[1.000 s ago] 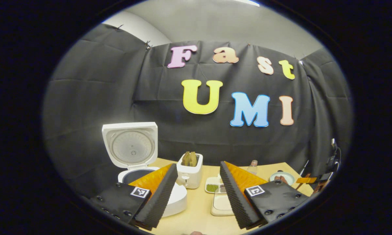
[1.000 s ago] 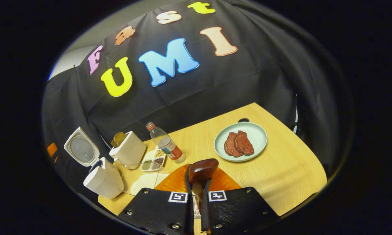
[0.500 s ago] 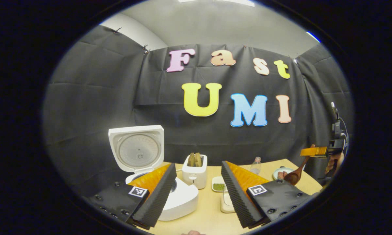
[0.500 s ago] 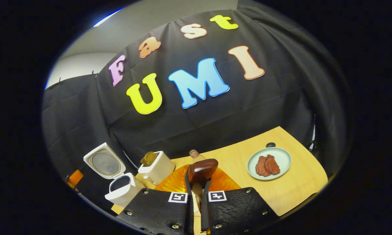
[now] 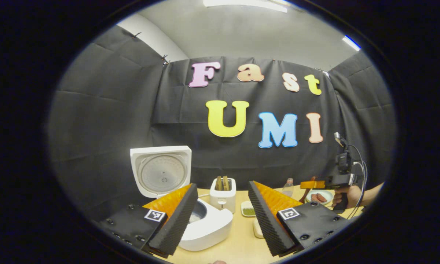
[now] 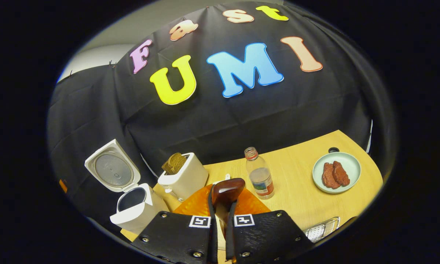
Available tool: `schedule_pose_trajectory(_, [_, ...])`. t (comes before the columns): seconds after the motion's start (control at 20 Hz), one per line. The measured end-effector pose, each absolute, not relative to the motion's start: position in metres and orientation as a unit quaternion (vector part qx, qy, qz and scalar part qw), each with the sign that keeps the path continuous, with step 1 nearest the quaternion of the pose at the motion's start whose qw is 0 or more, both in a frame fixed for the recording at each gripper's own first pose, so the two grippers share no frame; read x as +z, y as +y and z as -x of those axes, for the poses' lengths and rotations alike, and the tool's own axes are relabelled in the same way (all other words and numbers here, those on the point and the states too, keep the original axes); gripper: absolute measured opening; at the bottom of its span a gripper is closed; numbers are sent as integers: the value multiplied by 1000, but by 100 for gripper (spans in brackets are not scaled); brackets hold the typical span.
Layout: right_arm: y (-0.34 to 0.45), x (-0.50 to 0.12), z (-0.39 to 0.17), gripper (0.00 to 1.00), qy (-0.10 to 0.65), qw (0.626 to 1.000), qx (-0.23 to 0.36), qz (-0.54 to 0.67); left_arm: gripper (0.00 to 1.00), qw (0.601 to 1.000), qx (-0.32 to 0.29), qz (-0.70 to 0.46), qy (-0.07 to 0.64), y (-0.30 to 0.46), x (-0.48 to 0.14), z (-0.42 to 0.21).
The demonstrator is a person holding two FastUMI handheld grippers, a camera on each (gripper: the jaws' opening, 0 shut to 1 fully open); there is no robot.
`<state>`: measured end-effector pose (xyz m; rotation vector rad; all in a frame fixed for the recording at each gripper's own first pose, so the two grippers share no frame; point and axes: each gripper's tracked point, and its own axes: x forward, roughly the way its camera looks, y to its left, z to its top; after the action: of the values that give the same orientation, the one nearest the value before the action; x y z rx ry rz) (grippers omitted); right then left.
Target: Close the left gripper, press the button to open the rice cooker; take a wooden spoon from the chopstick holder with the right hand, scoop a spoonful of rice and pour it into the rice cooker, then put the wooden spoon back into the chopstick holder.
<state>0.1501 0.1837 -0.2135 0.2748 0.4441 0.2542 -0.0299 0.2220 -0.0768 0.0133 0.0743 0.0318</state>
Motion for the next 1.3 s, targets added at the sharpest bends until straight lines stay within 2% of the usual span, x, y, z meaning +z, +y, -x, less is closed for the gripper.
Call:
schedule_pose_trajectory(0.1, [198, -236, -160, 9, 231, 958, 119, -121, 96, 999, 22, -10, 45, 230, -85, 36])
schedule_pose_trajectory(0.2, [213, -258, -168, 9, 245, 957, 121, -102, 92, 998, 25, -7, 57, 236, -93, 41])
schedule_pose_trajectory(0.25, [220, -269, -171, 9, 248, 957, 123, -90, 96, 998, 30, -10, 61, 240, -95, 43])
schedule_pose_trajectory(0.45, [245, -289, -164, 9, 257, 953, 145, -68, 96, 996, 50, -20, 70, 258, -100, 55])
schedule_pose_trajectory(0.5, [251, -290, -160, 9, 260, 950, 153, -78, 93, 996, 55, -18, 73, 262, -102, 56])
schedule_pose_trajectory(0.55, [257, -290, -157, 9, 265, 946, 160, -95, 96, 995, 60, -15, 77, 265, -106, 59])
schedule_pose_trajectory(0.8, [245, -288, -152, 9, 273, 929, 153, -200, 96, 994, 67, -9, 84, 266, -110, 63])
schedule_pose_trajectory(1.1, [175, -254, -156, 9, 226, 900, 95, -360, 96, 996, 49, -11, 78, 254, -105, 58])
schedule_pose_trajectory(1.15, [164, -246, -157, 9, 214, 894, 89, -384, 99, 996, 46, -8, 75, 252, -103, 56])
schedule_pose_trajectory(1.3, [146, -217, -153, 8, 181, 867, 81, -456, 96, 997, 36, -3, 67, 249, -99, 52])
